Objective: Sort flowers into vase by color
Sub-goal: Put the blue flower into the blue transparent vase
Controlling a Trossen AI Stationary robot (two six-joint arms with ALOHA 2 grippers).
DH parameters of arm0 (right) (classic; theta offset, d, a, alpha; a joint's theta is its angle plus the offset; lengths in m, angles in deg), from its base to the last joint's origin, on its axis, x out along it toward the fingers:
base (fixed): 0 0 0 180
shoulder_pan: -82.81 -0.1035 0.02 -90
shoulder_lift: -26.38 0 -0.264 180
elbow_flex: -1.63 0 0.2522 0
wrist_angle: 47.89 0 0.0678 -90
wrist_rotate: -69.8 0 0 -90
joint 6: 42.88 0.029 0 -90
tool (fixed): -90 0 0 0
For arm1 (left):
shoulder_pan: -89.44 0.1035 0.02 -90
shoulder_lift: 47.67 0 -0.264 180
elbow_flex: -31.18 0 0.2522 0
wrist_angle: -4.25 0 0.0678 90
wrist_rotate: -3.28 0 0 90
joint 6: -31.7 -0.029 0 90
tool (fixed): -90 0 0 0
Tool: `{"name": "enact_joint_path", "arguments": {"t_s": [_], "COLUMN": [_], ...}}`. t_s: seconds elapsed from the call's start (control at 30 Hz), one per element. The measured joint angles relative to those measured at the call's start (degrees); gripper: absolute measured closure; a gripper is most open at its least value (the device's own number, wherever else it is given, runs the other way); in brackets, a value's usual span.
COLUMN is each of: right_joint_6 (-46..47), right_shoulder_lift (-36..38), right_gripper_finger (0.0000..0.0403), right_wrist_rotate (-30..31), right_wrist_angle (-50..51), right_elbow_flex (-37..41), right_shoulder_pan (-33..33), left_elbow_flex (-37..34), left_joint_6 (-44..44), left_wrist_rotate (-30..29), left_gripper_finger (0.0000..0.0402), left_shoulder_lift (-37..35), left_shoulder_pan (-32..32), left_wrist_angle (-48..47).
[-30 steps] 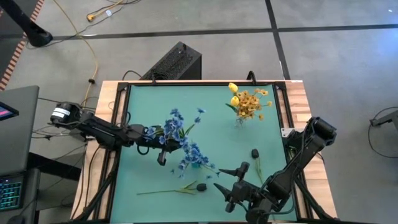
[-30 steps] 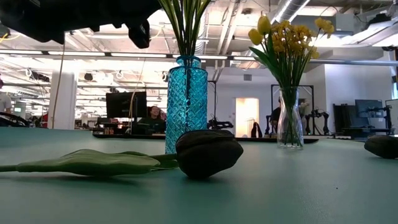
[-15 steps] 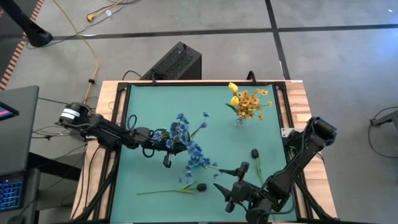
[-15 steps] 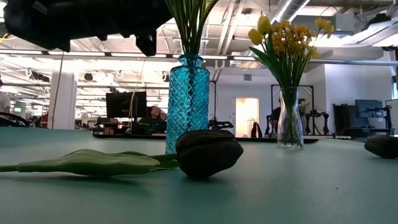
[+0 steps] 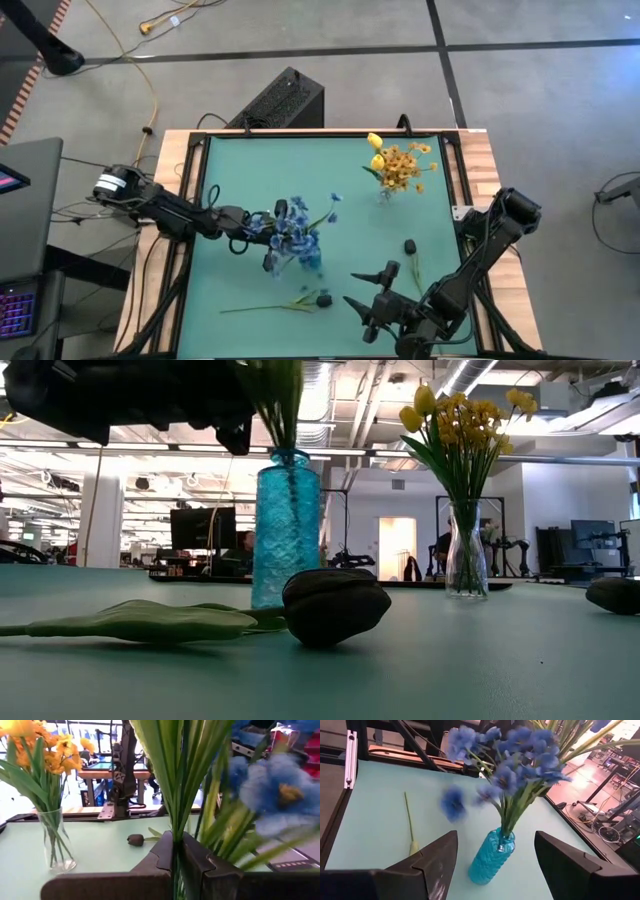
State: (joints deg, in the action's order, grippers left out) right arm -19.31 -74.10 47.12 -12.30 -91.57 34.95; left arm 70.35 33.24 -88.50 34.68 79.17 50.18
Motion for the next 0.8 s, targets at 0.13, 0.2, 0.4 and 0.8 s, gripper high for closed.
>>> {"name": "enact_joint_path", "arguments": {"t_s": [0.13,0.2,0.4,0.8], "right_joint_6": [0.0,0.0,0.0,0.0], "right_shoulder_lift": [0.0,0.0,0.0,0.0], "right_gripper_finger": [0.0112,0.0112,0.0112,0.0112], "right_wrist_rotate": [0.0,0.0,0.0,0.0], "right_wrist_angle": [-0.1,-0.2,-1.0,-1.4], "right_elbow_flex": [0.0,0.0,0.0,0.0], "right_shoulder_pan": [0.0,0.0,0.0,0.3], "left_elbow_flex": [0.0,0.0,0.0,0.0], "left_joint_6": [0.0,0.3,1.1,3.6], "left_wrist_rotate": [0.0,0.4,1.4,3.0], "left_gripper_finger": [0.0401,0.0401,0.0401,0.0401], "left_shoulder_lift": [0.0,0.0,0.0,0.2], "left_shoulder_pan": [0.0,0.0,0.0,0.0], "left_wrist_angle": [-0.9,-1.3,-3.3,-5.8]}}
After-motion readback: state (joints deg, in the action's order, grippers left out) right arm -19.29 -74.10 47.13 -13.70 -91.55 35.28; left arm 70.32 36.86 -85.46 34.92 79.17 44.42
